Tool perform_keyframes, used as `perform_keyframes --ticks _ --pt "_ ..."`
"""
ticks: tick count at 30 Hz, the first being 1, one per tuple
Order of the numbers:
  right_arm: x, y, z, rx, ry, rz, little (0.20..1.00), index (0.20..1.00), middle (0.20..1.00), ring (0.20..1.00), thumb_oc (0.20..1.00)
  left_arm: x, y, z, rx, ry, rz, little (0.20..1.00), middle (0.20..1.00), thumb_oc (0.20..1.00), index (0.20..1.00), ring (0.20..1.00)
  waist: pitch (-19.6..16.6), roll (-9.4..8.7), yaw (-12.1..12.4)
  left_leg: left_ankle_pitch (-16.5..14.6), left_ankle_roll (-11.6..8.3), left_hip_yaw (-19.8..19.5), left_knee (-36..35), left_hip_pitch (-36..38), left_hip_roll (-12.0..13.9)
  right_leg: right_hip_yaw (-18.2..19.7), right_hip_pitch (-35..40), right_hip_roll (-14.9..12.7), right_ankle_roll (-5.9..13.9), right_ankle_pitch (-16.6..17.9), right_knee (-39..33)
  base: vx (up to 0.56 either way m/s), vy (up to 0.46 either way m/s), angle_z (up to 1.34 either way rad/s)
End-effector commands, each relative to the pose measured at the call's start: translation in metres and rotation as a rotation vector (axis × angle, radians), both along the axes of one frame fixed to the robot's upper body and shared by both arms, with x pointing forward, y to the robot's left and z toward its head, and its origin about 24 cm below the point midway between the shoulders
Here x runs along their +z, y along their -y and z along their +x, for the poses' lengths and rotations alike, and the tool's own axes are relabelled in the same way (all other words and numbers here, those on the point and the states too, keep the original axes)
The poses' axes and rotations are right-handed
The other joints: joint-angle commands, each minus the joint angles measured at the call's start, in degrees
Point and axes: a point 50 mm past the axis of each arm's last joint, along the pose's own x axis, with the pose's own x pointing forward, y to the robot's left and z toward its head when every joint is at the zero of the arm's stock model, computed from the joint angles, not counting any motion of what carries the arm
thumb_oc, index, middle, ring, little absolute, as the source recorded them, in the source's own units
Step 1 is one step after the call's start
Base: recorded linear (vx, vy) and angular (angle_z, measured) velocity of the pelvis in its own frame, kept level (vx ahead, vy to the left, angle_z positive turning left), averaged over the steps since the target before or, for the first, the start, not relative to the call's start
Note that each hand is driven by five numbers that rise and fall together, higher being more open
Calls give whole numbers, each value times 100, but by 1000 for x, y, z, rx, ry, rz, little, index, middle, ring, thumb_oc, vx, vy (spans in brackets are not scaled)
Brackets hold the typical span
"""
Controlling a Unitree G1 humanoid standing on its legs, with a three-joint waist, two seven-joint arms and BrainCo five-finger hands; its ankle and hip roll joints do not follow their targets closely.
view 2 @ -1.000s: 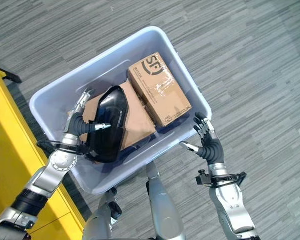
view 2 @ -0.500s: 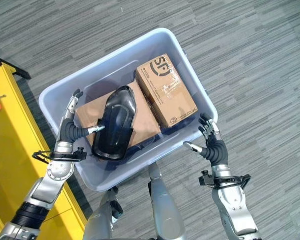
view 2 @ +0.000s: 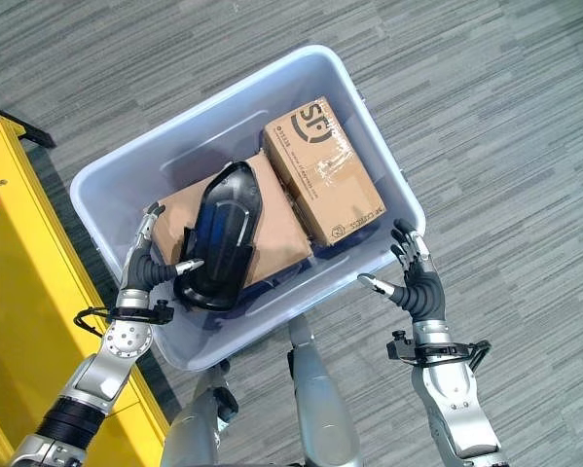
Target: Move parts from the plastic box to the shelf.
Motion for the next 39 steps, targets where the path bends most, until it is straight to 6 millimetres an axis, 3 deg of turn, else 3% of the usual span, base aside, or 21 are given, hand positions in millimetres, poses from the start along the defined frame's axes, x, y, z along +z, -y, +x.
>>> perform_keyframes --ticks 1,8,19,23,29,39 --pt "23 3 -12 -7 131 -29 1000 1000 1000 1000 1000 6 -17 -1 86 54 23 1000 1000 1000 1000 1000 2 -249 -34 219 -429 -532 44 622 390 -720 357 -605 785 -350 28 0 0 0" --pt "25 3 -10 -8 136 -46 1000 1000 1000 1000 1000 -3 -26 3 189 28 -55 1000 1000 1000 1000 1000 65 -215 -4 88 -447 -639 48 557 370 -752 314 -638 813 -440 28 27 17 0" --pt "27 1 -11 1 142 -51 1000 1000 1000 1000 1000 -5 -13 19 208 22 -127 1000 1000 1000 1000 1000 373 -173 -91 -43 -329 -815 74 310 130 -793 182 -861 771 -375 56 -18 9 7" --pt "28 0 -11 -1 139 -60 1000 1000 1000 1000 1000 -7 -5 25 228 9 -265 1000 1000 1000 1000 1000 590 -182 -155 -179 -278 -781 290 131 107 -749 -113 -932 738 -416 415 -44 13 1" --pt "34 -3 -10 9 159 -71 1000 1000 1000 1000 1000 -5 4 32 227 6 -283 1000 1000 1000 1000 1000 799 -164 -259 -417 -223 -808 638 -224 54 -680 -483 -1023 697 -529 821 -39 -6 -2" --pt "36 -8 -10 21 171 -56 1000 1000 1000 1000 1000 -22 12 51 336 -98 -423 1000 1000 1000 1000 1000 955 -164 -440 -701 -205 -779 1130 -599 78 -568 -958 -1006 661 -695 1302 -3 -5 3"
